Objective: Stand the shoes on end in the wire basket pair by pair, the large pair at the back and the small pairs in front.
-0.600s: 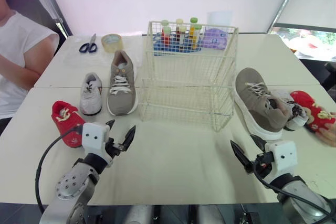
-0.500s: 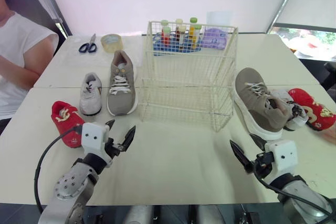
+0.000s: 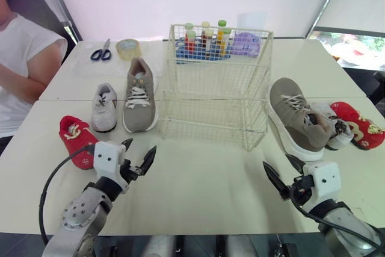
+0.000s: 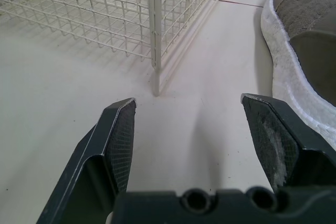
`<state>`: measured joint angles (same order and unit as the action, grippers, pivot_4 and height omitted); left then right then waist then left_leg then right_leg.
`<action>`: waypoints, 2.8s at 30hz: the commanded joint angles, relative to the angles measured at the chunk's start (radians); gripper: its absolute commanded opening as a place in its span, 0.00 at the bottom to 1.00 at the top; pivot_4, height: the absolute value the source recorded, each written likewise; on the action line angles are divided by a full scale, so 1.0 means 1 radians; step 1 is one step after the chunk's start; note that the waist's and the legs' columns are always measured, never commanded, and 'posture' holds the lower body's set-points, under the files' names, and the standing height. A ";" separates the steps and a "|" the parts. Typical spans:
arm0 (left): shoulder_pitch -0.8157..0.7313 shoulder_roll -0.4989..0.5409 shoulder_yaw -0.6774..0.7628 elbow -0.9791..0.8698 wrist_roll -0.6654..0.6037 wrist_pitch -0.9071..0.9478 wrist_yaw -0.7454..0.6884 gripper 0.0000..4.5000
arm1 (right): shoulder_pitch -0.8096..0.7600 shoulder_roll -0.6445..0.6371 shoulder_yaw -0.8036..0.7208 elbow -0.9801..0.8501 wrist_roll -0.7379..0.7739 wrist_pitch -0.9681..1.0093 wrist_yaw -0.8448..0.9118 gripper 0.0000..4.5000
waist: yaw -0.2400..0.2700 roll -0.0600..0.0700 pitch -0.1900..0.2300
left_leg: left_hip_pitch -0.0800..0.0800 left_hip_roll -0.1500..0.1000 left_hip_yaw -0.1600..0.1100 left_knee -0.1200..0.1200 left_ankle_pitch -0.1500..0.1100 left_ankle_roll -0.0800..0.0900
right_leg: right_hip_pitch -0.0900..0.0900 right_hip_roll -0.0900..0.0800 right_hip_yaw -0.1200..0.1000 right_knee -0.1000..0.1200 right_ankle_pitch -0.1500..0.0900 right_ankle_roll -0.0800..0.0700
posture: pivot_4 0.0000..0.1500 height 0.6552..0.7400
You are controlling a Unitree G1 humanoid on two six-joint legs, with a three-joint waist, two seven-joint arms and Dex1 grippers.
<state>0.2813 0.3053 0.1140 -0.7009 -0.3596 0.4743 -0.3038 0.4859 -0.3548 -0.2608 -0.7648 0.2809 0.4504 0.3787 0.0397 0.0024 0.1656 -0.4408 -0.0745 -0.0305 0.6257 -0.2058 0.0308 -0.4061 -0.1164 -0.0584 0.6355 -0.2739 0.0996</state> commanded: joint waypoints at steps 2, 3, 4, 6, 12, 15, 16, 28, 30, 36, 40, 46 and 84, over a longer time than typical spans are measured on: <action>0.002 0.003 0.003 -0.033 -0.002 -0.027 -0.003 0.87 | 0.003 -0.003 -0.013 -0.050 0.009 -0.015 -0.006 0.76 | 0.000 0.000 0.000 | 0.000 0.000 0.000 0.000 0.000 0.000 | 0.000 0.000 0.000 0.000 0.000 0.000 | 1.00 1.00; 0.003 0.003 0.002 -0.033 -0.002 -0.028 -0.004 0.87 | 0.004 -0.002 -0.012 -0.052 0.009 -0.014 -0.007 0.76 | 0.000 0.000 0.000 | 0.000 0.000 0.000 0.000 0.000 0.000 | 0.000 0.000 0.000 0.000 0.000 0.000 | 1.00 1.00; 0.003 0.003 0.002 -0.034 -0.002 -0.028 -0.004 0.87 | 0.005 -0.002 -0.011 -0.054 0.010 -0.014 -0.008 0.76 | 0.000 0.000 0.000 | 0.000 0.000 0.000 0.000 0.000 0.000 | 0.000 0.000 0.000 0.000 0.000 0.000 | 1.00 1.00; 0.004 0.004 0.002 -0.034 -0.002 -0.030 -0.005 0.87 | 0.006 -0.002 -0.011 -0.056 0.011 -0.013 -0.010 0.76 | 0.000 0.000 0.000 | 0.000 0.000 0.000 0.000 0.000 0.000 | 0.000 0.000 0.000 0.000 0.000 0.000 | 1.00 1.00; 0.005 0.006 0.001 -0.031 -0.004 -0.038 -0.013 0.87 | 0.006 -0.002 -0.012 -0.059 0.012 -0.014 -0.015 0.76 | 0.000 0.000 0.000 | 0.000 0.000 0.000 0.000 0.000 0.000 | 0.000 0.000 0.000 0.000 0.000 0.000 | 1.00 1.00; -0.001 0.021 0.011 -0.033 -0.019 -0.043 -0.039 0.87 | -0.001 -0.018 -0.025 -0.069 0.020 -0.018 -0.001 0.76 | 0.000 0.000 0.000 | 0.000 0.000 0.000 0.000 0.000 0.000 | 0.000 0.000 0.000 0.000 0.000 0.000 | 1.00 1.00; -0.008 0.034 0.021 -0.036 -0.036 -0.039 -0.058 0.87 | -0.004 -0.029 -0.035 -0.078 0.033 -0.015 0.013 0.76 | 0.000 0.000 0.000 | 0.000 0.000 0.000 0.000 0.000 0.000 | 0.000 0.000 0.000 0.000 0.000 0.000 | 1.00 1.00; -0.548 0.639 0.122 0.214 -0.558 0.258 -0.729 0.87 | -0.208 -0.390 -0.416 -0.120 0.529 0.260 0.127 0.76 | -0.001 0.001 0.001 | 0.002 0.003 0.000 0.004 0.000 0.000 | 0.002 0.003 0.000 0.001 0.002 -0.004 | 1.00 1.00; -0.711 0.635 0.054 0.297 -0.555 0.265 -0.793 0.87 | -0.295 -0.434 -0.470 -0.065 0.575 0.304 0.063 0.76 | 0.001 0.000 0.002 | 0.002 0.003 0.001 0.002 0.001 0.002 | 0.003 0.003 0.000 -0.001 0.002 -0.004 | 1.00 1.00; -0.969 0.553 -0.085 0.448 -0.519 0.272 -0.917 0.87 | -0.495 -0.520 -0.496 0.061 0.610 0.552 -0.195 0.76 | -0.001 -0.001 0.003 | -0.001 0.002 0.002 0.005 0.001 0.005 | 0.007 0.003 0.000 -0.004 0.004 -0.003 | 1.00 1.00; -1.033 0.495 -0.112 0.506 -0.505 0.275 -0.930 0.87 | -0.529 -0.476 -0.470 0.073 0.650 0.687 -0.320 0.76 | -0.002 -0.002 0.004 | -0.001 0.002 0.002 0.004 0.001 0.007 | 0.006 0.003 0.000 -0.004 0.005 -0.003 | 1.00 1.00; -1.031 0.487 -0.125 0.521 -0.446 0.245 -0.960 0.87 | -0.524 -0.384 -0.430 0.078 0.687 0.773 -0.398 0.76 | -0.004 -0.001 0.004 | -0.001 0.002 0.003 0.005 0.000 0.007 | 0.007 0.003 0.000 -0.004 0.005 -0.002 | 1.00 1.00; -1.031 0.454 -0.085 0.435 -0.468 0.314 -0.845 0.87 | -0.545 -0.270 -0.352 0.259 0.457 0.611 -0.339 0.76 | -0.003 -0.001 0.004 | 0.000 0.002 0.003 0.007 0.000 0.008 | 0.008 0.004 0.001 -0.004 0.007 0.000 | 1.00 1.00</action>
<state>-0.7224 0.7574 0.0097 -0.2401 -0.8176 0.7904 -1.1523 -0.0472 -0.6155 -0.6044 -0.5095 0.7509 1.0756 0.0333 0.0364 0.0009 0.1694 -0.4410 -0.0723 -0.0274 0.6328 -0.2054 0.0387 -0.3977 -0.1124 -0.0572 0.6319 -0.2667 0.0998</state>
